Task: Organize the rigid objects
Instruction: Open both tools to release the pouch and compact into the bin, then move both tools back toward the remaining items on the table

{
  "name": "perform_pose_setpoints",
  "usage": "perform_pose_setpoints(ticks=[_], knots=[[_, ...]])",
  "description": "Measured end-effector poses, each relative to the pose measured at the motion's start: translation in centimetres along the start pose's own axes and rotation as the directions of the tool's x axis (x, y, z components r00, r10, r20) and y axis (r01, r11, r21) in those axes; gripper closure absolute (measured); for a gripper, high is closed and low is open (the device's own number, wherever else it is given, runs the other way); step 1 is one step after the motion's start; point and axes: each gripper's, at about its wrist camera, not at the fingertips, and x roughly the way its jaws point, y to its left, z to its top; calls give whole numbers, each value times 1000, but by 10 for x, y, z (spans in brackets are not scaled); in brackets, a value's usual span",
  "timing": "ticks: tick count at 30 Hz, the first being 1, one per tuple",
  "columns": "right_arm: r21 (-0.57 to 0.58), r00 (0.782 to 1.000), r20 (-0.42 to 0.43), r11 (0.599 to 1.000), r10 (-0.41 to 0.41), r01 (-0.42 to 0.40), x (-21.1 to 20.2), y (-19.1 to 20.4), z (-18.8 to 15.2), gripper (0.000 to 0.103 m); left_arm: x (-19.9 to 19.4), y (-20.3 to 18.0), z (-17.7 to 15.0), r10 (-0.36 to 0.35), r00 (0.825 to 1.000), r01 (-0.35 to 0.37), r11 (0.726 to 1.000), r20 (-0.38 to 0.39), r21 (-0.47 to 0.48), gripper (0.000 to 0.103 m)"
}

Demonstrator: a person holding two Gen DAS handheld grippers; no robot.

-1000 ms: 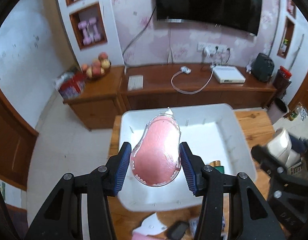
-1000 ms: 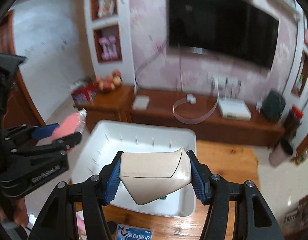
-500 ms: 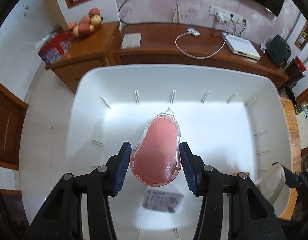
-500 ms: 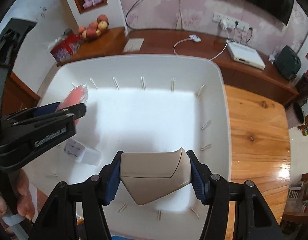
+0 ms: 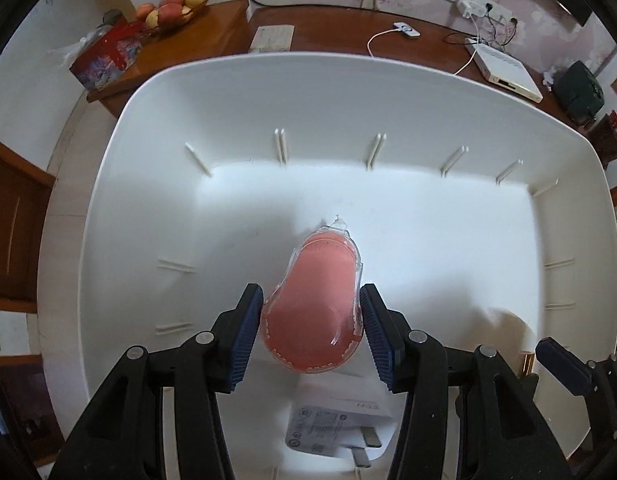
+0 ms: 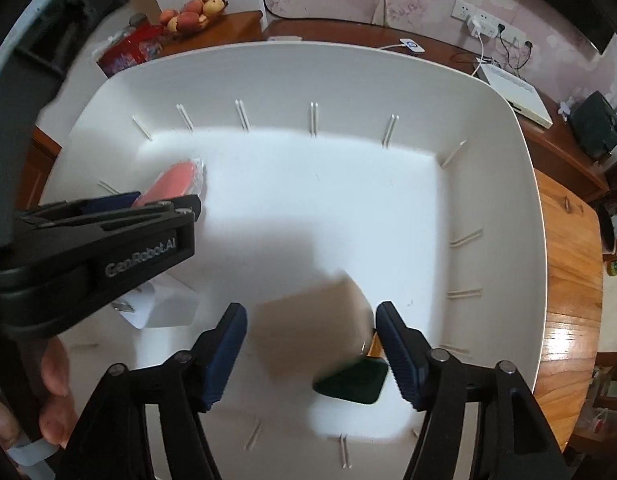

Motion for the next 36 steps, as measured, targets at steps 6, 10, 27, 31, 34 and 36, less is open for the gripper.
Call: perform_pose_setpoints(ticks=[6, 10, 27, 31, 34, 36], knots=[[17, 996, 62, 998, 58, -59, -26, -2, -8, 32, -16, 5, -6, -61, 997, 62, 998, 37, -18, 20], [47, 992, 106, 996, 73, -78, -48, -10, -20, 32, -43, 6, -16, -64, 995, 64, 998, 75, 7, 20], [-17, 946, 324, 1000, 27, -22, -190, 0, -130, 32, -219, 22, -130, -136, 939, 88, 983, 317, 162, 20], [-42, 912, 409, 999, 18, -1, -230, 7, -168, 22, -248, 22, -164, -167, 919, 99, 975, 358, 199, 17], [-58, 881, 473, 998, 23, 5, -253, 10, -198, 22, -261, 20, -188, -193, 903, 110, 967, 383, 228, 10], [-68, 866, 499, 998, 25, 11, -261, 13, -217, 22, -266, 16, -203, -202, 895, 110, 964, 396, 244, 5]])
